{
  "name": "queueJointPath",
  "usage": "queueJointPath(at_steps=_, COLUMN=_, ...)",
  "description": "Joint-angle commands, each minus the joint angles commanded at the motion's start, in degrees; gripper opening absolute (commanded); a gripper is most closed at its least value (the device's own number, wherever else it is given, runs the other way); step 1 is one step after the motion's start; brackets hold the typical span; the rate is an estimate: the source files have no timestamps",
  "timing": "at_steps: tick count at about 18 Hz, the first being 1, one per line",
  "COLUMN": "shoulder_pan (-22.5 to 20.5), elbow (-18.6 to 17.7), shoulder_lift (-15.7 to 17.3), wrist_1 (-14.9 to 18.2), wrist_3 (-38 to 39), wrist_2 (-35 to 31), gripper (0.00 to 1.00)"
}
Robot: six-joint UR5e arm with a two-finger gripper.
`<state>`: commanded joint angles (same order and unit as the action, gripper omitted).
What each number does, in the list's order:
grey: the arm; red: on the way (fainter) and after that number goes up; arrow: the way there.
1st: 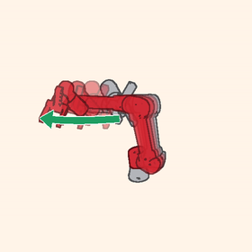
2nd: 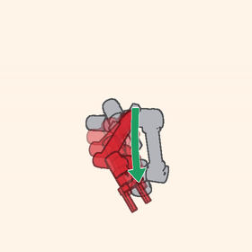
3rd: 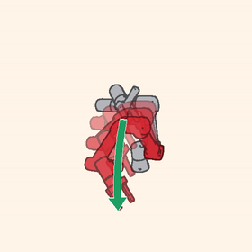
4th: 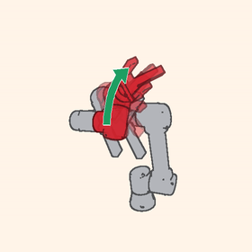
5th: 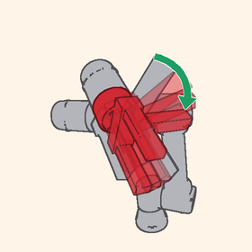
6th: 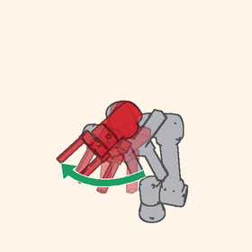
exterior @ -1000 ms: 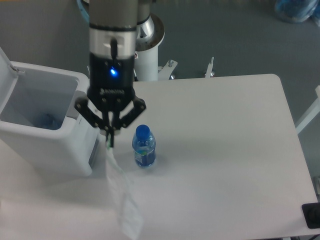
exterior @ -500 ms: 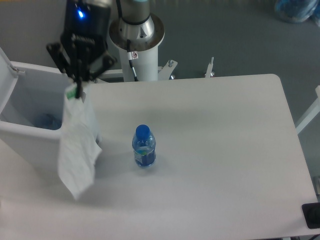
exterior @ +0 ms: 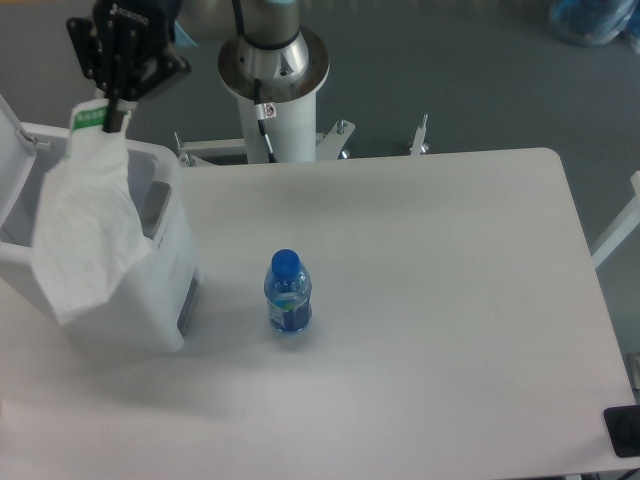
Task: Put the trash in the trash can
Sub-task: 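Lower the wrapper into the bin and open the gripper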
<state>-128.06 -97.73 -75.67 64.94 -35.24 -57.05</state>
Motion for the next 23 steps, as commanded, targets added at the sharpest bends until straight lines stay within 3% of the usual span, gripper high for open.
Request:
queueJointPath(at_steps=3, shoulder_pan=1.67, elbow=0.0, shoulder_lift=0.26, wrist_1=5.09, wrist_3=0.0, wrist_2=2.9, gripper=0.1)
queueJointPath(at_steps=6, shoulder_pan=1.76, elbow=-0.52, shoulder_lift=0.26, wrist_1=7.48, wrist_3=0.0, wrist_2=2.99, gripper=0.1)
queueJointPath(at_steps=16, shoulder_pan=0.27, elbow=-3.43, shoulder_lift=0.18, wrist_1=8.71, wrist_3=-0.17, wrist_2=1.77, gripper=0.13)
queueJointPath(at_steps=23, shoulder_pan=-4.13, elbow=-4.22, shoulder_lift=0.26, wrist_1=10.38, wrist_3=-8.69, wrist_2=0.8, gripper=0.17)
